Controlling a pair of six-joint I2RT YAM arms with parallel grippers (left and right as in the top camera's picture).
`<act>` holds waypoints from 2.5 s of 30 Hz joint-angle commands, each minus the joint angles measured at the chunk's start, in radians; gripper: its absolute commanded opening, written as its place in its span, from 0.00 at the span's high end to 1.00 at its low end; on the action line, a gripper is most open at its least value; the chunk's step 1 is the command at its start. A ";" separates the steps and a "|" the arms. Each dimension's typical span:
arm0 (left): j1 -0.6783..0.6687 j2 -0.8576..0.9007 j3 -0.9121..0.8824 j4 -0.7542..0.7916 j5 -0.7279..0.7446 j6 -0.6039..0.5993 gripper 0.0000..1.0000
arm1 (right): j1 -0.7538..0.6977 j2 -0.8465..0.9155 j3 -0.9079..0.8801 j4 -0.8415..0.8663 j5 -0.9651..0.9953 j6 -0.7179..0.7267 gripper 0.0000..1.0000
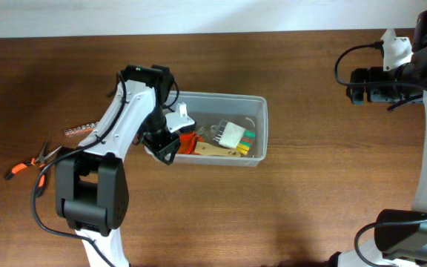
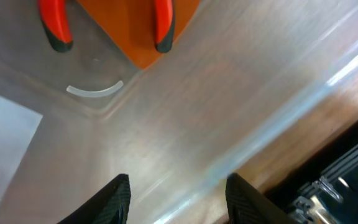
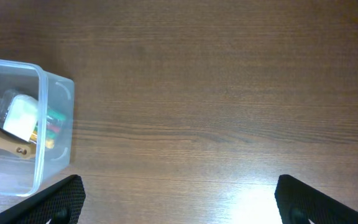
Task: Pack container
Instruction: 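Lower the red pliers into the container and release, withdraw left gripper, then move the left gripper to the orange socket strip and grasp it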
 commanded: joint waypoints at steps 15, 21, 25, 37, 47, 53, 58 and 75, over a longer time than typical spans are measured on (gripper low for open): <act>-0.008 -0.025 0.285 0.028 -0.062 -0.021 0.43 | -0.003 0.005 -0.003 0.007 0.009 0.002 0.01; 0.019 -0.025 0.498 -0.098 -0.087 -0.024 0.01 | -0.003 0.005 -0.003 0.007 0.010 0.001 0.02; 0.120 -0.026 0.555 -0.111 -0.104 -0.182 0.01 | -0.003 0.005 -0.003 0.007 0.010 0.001 0.02; 0.482 -0.097 0.746 0.010 0.276 -0.575 0.01 | -0.003 0.005 -0.003 0.007 0.010 0.001 0.02; 0.552 -0.042 0.520 0.083 -0.014 -1.724 0.01 | -0.003 0.005 -0.003 0.006 0.009 0.002 0.02; 0.552 -0.023 0.340 0.193 -0.107 -1.854 0.01 | -0.003 0.005 -0.003 0.002 0.009 0.002 0.01; 0.557 0.034 0.230 0.236 -0.140 -1.884 0.01 | -0.003 0.005 -0.003 -0.001 0.009 0.002 0.01; 0.557 0.262 0.190 0.257 -0.124 -1.929 0.05 | -0.002 0.005 -0.003 -0.015 0.009 0.002 0.01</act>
